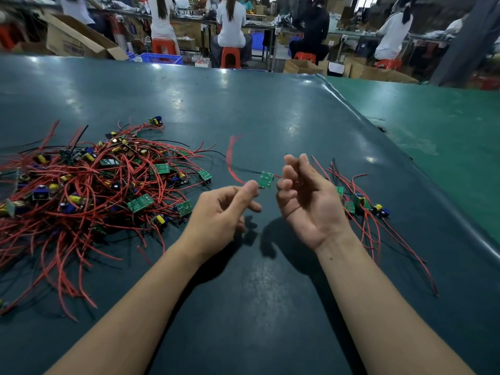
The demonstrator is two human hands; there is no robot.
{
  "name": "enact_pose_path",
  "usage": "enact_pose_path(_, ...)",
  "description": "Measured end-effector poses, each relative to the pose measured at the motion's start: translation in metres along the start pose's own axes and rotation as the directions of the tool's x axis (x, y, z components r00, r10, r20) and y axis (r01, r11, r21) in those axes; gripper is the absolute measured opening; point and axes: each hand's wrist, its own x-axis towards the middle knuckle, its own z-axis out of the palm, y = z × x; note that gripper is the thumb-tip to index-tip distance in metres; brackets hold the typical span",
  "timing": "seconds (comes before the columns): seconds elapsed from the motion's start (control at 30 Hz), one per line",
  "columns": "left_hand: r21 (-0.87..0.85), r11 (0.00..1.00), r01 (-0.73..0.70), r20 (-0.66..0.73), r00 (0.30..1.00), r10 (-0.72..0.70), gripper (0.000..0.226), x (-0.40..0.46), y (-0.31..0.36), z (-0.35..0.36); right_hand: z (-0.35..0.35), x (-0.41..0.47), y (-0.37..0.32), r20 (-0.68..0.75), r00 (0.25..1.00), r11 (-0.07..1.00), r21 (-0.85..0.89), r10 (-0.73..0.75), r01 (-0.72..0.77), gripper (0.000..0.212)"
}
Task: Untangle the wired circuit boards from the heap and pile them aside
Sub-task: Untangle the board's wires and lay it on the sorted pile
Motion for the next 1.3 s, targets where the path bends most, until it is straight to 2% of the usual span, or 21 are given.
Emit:
enact_pose_path(0.13,-0.145,0.987,-0.061,-0.046,0.997,0.055,0.018,-0.001,0.004,-0.004,-0.003,0.000,0.006,0.050,0.999,0.981,-0.194,0.004,0.006,0.015)
enact_pose_path(0.2,-0.176,0.983,-0.054,-0.078,0.996,0.040,0.010,0.000,0.004,-0.006,-0.003,0.001,0.011,0.047,0.999,0.945,-0.328,0.014,0.002,0.022)
enact_pose_path(0.27,-0.165,0.986,-0.038,-0.094,0.995,0.023,0.012,0.001,0.003,-0.008,-0.003,0.001,0.016,0.019,1.000,0.866,-0.500,0.020,-0.008,0.026)
enact_pose_path(0.37,-0.080,0.997,-0.010,-0.123,0.992,0.000,0.018,0.003,0.000,-0.008,-0.003,-0.001,0.018,0.018,1.000,0.775,-0.632,0.009,0.005,0.009)
enact_pose_path(0.47,0.183,0.983,-0.006,-0.107,0.994,0.026,0.021,0.003,-0.003,-0.006,-0.003,-0.004,0.019,0.055,0.998,0.727,-0.687,0.035,0.012,0.019)
enact_pose_path(0.53,0.324,0.945,-0.039,-0.056,0.997,0.060,0.013,0.001,-0.003,-0.005,-0.001,-0.006,0.020,0.079,0.996,0.696,-0.717,0.052,0.021,0.014)
enact_pose_path(0.6,0.325,0.944,-0.059,-0.041,0.996,0.076,0.012,0.001,-0.004,-0.004,0.000,-0.006,0.021,0.047,0.999,0.676,-0.736,-0.002,0.037,0.009)
enact_pose_path(0.73,0.133,0.991,0.019,-0.137,0.991,0.000,0.018,0.004,-0.004,-0.005,0.003,-0.003,0.018,-0.040,0.996,0.764,-0.644,-0.079,0.034,0.011)
enact_pose_path(0.83,-0.115,0.989,0.091,-0.178,0.978,-0.111,0.016,0.007,-0.001,-0.005,0.004,-0.003,0.013,-0.044,0.999,0.857,-0.515,-0.027,0.000,0.018)
enact_pose_path(0.9,-0.201,0.972,0.117,-0.182,0.971,-0.155,0.017,0.009,0.001,-0.007,0.004,-0.003,0.010,-0.032,0.999,0.894,-0.446,0.021,-0.033,0.024)
enact_pose_path(1.03,-0.268,0.956,0.123,-0.185,0.967,-0.176,0.014,0.010,0.003,-0.009,0.004,-0.005,0.011,-0.019,0.992,0.942,-0.312,0.121,-0.121,0.028)
enact_pose_path(1.17,-0.294,0.951,0.098,-0.140,0.980,-0.144,0.005,0.007,0.004,-0.009,0.003,-0.004,0.011,-0.073,0.991,0.964,-0.236,0.109,-0.123,0.027)
enact_pose_path(1.23,-0.304,0.950,0.066,-0.134,0.985,-0.112,0.011,0.006,0.006,-0.009,0.004,-0.003,0.011,-0.063,0.993,0.981,-0.156,0.104,-0.112,0.022)
enact_pose_path(1.3,-0.349,0.936,0.048,-0.146,0.984,-0.105,0.021,0.006,0.007,-0.010,0.005,-0.004,0.011,-0.025,0.994,0.983,-0.147,0.109,-0.112,0.021)
